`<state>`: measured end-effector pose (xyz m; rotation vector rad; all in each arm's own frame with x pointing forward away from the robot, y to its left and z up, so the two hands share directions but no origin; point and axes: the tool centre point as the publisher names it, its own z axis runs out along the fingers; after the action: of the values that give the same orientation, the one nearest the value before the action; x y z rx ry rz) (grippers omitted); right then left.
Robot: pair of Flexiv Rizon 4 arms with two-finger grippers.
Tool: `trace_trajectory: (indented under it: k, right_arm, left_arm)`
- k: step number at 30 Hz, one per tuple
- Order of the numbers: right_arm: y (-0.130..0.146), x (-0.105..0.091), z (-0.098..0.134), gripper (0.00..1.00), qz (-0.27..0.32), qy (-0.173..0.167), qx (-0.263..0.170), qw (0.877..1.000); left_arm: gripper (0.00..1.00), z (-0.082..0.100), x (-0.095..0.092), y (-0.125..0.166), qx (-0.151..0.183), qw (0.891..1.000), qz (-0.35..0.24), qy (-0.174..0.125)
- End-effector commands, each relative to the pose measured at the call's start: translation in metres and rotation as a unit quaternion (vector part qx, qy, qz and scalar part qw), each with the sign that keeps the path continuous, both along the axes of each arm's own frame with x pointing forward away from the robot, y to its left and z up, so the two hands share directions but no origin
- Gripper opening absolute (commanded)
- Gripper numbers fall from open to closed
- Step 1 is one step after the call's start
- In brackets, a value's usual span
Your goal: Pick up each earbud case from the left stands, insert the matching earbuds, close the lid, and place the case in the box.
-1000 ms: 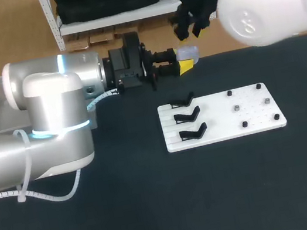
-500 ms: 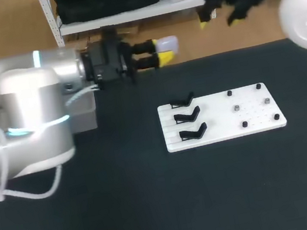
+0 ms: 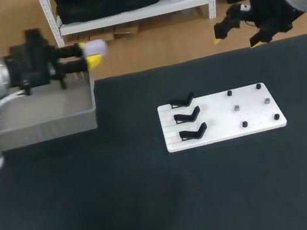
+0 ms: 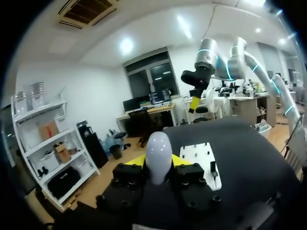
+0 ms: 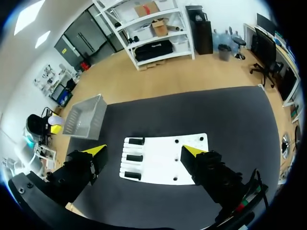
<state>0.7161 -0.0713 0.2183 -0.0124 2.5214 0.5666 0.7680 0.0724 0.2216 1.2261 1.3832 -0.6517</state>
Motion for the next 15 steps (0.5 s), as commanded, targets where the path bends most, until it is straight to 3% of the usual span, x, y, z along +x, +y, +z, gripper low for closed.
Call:
trace_trajectory:
  k: [1,4,11,15]
  right_arm:
    - [0.001,-0.004,-0.001,1.0,-0.026,-0.053,0.004,0.998]
    - [0.001,-0.004,-0.001,1.0,-0.026,-0.053,0.004,0.998]
    - [0.001,-0.004,-0.001,1.0,-0.026,-0.053,0.004,0.998]
    - [0.001,-0.004,-0.001,1.0,-0.026,-0.053,0.004,0.998]
  left_arm:
    - [0.0,0.004,-0.018,0.077,0.001,1.0,0.019,0.003]
    - [0.0,-0.01,-0.004,0.099,0.013,0.999,0.028,0.015]
    - [0.0,-0.054,0.036,0.138,0.005,0.998,0.053,0.026]
    - [0.0,-0.089,0.056,0.148,0.001,0.996,0.062,0.071]
